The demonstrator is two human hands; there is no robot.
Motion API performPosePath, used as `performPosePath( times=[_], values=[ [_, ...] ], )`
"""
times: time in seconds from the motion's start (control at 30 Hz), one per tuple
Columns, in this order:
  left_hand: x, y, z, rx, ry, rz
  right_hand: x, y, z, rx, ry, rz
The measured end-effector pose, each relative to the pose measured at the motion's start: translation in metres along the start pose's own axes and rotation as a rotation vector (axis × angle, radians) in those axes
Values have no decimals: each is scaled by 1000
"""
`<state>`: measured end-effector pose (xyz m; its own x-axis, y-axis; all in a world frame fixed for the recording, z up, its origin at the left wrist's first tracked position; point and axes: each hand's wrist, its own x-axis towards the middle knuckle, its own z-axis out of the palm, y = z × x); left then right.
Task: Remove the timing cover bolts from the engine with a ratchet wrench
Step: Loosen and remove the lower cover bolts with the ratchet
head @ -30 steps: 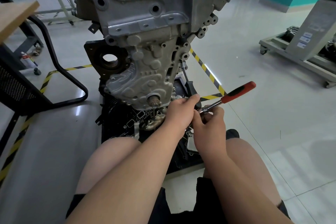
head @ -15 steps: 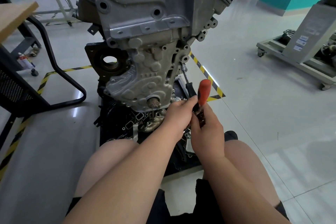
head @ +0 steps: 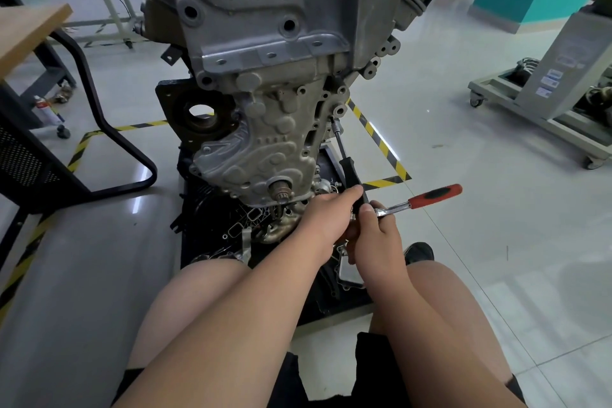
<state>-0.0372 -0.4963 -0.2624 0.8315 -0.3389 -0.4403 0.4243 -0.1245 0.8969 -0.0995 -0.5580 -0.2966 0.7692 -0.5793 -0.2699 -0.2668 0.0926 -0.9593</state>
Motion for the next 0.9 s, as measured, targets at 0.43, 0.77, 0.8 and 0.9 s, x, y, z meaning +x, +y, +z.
performPosePath(
  times=[0.43,0.77,0.8,0.9],
  values=[
    [2,-4,1,104,-50,-5,2,-12,-10,611,-352,362],
    [4,-8,2,121,-25,43,0,-12,-10,576,-338,328],
    [4,-8,2,115,-35,40,1,-11,-9,573,-329,317],
    [4,-8,3,109,-56,45,2,-7,-8,492,-292,246]
  ],
)
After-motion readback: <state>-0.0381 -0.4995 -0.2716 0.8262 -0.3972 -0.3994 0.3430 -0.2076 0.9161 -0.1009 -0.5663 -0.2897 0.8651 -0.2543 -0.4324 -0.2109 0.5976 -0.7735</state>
